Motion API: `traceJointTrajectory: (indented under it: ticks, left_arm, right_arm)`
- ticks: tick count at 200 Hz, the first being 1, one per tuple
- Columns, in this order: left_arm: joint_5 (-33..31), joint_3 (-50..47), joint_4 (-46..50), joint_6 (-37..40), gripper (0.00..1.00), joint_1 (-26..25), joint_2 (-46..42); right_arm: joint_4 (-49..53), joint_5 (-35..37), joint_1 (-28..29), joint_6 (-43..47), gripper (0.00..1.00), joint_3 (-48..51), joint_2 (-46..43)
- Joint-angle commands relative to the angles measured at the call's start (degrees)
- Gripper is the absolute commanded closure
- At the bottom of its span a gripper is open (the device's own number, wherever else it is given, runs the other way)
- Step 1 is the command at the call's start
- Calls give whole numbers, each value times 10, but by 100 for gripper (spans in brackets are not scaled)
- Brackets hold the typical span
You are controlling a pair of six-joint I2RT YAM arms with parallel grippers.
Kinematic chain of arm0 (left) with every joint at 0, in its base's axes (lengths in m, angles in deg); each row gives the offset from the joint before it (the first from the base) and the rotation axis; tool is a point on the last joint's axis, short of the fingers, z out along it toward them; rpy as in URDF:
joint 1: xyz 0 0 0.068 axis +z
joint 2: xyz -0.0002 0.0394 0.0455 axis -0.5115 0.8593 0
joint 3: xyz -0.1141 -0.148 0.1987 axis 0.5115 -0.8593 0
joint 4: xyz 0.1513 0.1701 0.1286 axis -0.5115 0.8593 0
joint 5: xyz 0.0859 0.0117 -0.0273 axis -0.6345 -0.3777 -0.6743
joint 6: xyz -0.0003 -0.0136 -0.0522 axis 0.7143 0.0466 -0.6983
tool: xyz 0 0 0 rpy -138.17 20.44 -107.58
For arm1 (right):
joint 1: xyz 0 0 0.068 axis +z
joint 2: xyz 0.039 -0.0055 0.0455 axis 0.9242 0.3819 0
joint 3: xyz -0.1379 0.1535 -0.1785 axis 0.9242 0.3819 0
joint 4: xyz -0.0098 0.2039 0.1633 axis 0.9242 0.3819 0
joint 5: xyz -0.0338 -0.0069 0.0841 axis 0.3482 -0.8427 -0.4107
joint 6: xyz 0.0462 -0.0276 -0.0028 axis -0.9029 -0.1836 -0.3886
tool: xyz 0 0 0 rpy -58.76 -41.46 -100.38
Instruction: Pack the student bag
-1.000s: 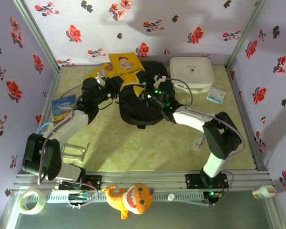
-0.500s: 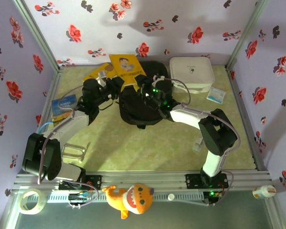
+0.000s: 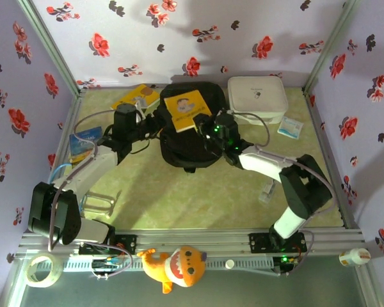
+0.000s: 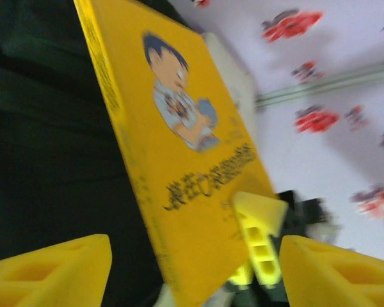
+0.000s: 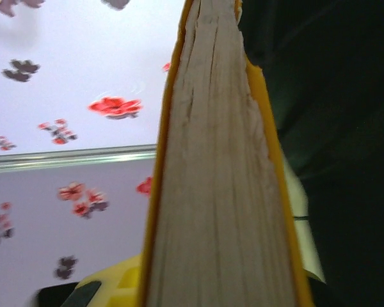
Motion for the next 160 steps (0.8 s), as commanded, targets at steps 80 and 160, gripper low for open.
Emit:
traceJointTrajectory:
  ticks: [80,160]
  left_arm:
    - [-30,161,175,222,18,-23,238]
    - [45,138,50,78,21,-92,348]
  right_arm:
    - [222,104,-46,207,90,84,-226]
    - [306,157,-67,222,89,123,-316]
